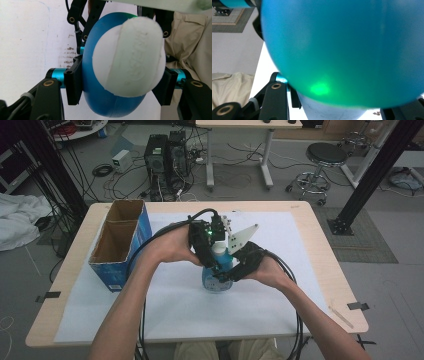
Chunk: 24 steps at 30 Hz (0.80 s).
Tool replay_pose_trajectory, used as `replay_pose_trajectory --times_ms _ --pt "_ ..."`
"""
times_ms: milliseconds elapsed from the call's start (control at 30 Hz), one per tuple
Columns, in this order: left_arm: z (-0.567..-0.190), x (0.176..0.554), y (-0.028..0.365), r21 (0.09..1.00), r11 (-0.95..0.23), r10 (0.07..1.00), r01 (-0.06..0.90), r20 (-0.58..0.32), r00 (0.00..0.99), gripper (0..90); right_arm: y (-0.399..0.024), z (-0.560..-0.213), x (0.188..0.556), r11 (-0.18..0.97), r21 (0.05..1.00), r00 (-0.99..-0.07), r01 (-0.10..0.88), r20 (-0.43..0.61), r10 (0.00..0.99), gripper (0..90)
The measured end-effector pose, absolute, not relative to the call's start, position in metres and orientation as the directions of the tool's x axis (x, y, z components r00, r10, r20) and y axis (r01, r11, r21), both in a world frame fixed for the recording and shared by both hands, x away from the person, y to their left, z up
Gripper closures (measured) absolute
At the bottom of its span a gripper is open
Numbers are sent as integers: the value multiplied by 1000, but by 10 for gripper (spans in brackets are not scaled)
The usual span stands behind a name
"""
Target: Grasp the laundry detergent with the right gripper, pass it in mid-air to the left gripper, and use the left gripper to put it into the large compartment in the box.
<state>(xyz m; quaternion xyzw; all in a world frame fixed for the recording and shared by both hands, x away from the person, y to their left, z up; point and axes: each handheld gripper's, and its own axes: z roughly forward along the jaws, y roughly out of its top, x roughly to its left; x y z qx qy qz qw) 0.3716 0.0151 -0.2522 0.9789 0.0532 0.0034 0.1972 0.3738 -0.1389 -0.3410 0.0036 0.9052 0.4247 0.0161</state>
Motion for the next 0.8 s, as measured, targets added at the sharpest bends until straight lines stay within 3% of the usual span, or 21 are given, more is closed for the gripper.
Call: replay_pose_trajectory --times_ms 800 --pt "-252 373 16 382 -919 98 102 -31 995 376 -138 -344 374 611 792 -1000 13 4 16 445"
